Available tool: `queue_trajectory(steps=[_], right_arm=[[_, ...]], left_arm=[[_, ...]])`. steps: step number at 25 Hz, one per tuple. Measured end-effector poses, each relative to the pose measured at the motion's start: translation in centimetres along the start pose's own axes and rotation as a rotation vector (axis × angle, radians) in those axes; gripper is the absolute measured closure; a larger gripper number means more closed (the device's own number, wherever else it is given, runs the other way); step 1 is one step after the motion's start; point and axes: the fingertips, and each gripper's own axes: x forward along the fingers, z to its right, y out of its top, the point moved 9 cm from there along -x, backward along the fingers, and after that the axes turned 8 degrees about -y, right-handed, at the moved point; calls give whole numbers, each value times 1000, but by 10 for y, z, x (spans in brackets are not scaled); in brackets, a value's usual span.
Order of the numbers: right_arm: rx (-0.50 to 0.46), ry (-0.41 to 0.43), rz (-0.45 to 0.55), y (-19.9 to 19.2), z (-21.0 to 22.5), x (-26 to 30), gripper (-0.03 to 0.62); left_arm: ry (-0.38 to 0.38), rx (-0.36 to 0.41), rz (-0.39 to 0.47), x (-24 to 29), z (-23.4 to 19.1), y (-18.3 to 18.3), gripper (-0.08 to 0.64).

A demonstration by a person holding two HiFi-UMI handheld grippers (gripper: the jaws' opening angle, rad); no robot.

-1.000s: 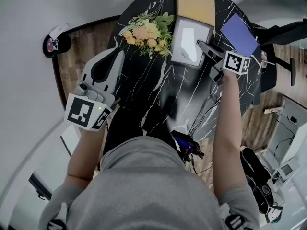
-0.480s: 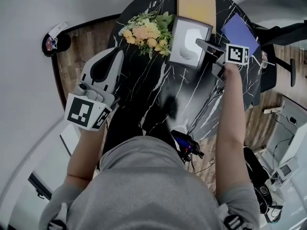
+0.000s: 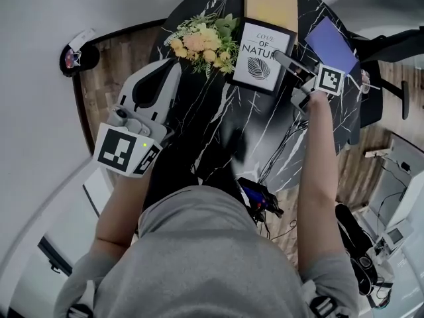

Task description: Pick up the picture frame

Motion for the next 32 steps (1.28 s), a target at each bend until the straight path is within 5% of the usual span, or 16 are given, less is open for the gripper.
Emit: queue_trajectory(steps=[13, 32], right_arm=[[-61, 8, 140, 2, -28, -30, 546], [-163, 173, 274, -4, -123, -79, 548]], left_arm=[[-24, 21, 20, 2, 22, 9, 552], [-32, 86, 80, -32, 71, 27, 552]])
